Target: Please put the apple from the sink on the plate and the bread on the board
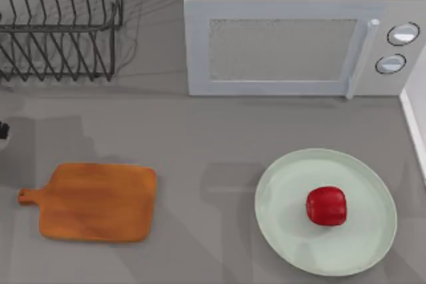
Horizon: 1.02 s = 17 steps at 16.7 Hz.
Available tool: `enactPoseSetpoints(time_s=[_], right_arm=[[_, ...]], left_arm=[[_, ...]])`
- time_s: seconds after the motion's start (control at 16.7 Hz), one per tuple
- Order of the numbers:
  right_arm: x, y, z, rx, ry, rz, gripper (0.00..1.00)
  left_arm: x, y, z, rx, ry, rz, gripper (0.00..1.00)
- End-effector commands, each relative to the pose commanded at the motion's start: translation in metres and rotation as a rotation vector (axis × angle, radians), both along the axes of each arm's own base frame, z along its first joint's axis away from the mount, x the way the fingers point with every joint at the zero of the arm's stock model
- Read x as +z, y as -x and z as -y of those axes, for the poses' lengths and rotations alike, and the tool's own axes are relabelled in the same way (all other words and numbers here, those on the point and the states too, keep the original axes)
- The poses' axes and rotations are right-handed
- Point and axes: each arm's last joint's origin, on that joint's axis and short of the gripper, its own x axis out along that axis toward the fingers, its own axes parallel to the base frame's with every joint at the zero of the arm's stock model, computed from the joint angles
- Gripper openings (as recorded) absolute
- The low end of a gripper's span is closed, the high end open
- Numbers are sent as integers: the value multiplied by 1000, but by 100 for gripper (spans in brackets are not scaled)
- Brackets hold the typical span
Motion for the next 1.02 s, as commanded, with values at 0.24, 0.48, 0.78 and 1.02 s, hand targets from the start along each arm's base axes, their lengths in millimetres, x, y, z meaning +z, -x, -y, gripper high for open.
enactPoseSetpoints(time_s=[0.24, 0.48, 0.78, 1.02], right_arm=[[0, 0, 0, 0, 0, 0, 100], [0, 0, 0, 0, 0, 0, 100], [0, 0, 0, 0, 0, 0, 100], [0, 0, 0, 0, 0, 0, 100]], left_arm=[[35, -4, -1, -2, 2, -6, 0], [81, 0, 0, -1, 3, -11, 0], [95, 1, 0, -1, 0, -2, 0], [92, 1, 12, 4, 1, -8, 0]])
